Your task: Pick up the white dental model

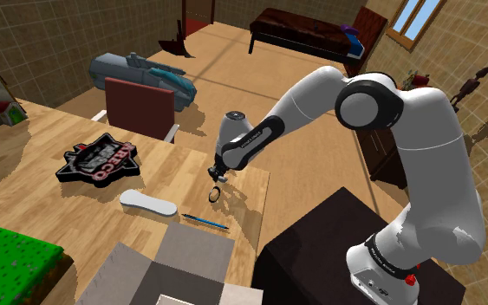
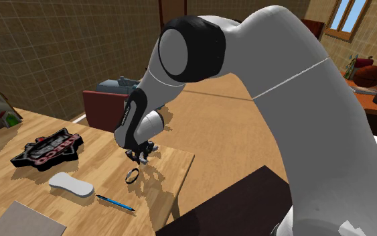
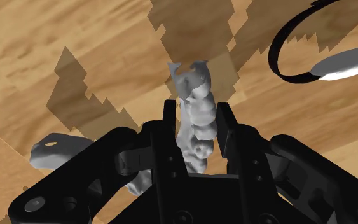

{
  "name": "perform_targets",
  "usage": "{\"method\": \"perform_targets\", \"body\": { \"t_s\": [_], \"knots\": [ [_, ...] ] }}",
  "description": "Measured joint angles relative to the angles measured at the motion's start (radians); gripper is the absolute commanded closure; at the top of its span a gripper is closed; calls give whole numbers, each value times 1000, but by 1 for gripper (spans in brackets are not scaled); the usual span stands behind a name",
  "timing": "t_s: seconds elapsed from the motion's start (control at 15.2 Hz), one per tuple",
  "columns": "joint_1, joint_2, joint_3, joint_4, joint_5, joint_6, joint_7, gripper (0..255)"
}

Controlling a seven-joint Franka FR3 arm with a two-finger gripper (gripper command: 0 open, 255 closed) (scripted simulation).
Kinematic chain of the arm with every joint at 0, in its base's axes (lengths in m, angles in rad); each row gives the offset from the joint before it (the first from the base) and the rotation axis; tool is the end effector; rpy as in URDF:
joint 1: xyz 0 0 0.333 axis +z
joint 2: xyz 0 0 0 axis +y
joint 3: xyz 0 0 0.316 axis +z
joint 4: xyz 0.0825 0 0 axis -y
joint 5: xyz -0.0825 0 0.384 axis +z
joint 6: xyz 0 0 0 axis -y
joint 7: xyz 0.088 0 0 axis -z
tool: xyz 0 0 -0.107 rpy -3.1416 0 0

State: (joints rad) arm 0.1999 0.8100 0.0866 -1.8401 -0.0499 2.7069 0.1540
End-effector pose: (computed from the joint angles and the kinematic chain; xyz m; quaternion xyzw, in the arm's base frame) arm 0.6085 0.1791 0.0914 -0.9966 -0.0741 -0.0252 0.0259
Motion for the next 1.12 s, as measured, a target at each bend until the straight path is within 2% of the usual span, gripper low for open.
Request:
{"method": "perform_targets", "body": {
  "t_s": [1.12],
  "knots": [
    [-10,-172,17,-63,13,-110,-1,255]
  ]
}}
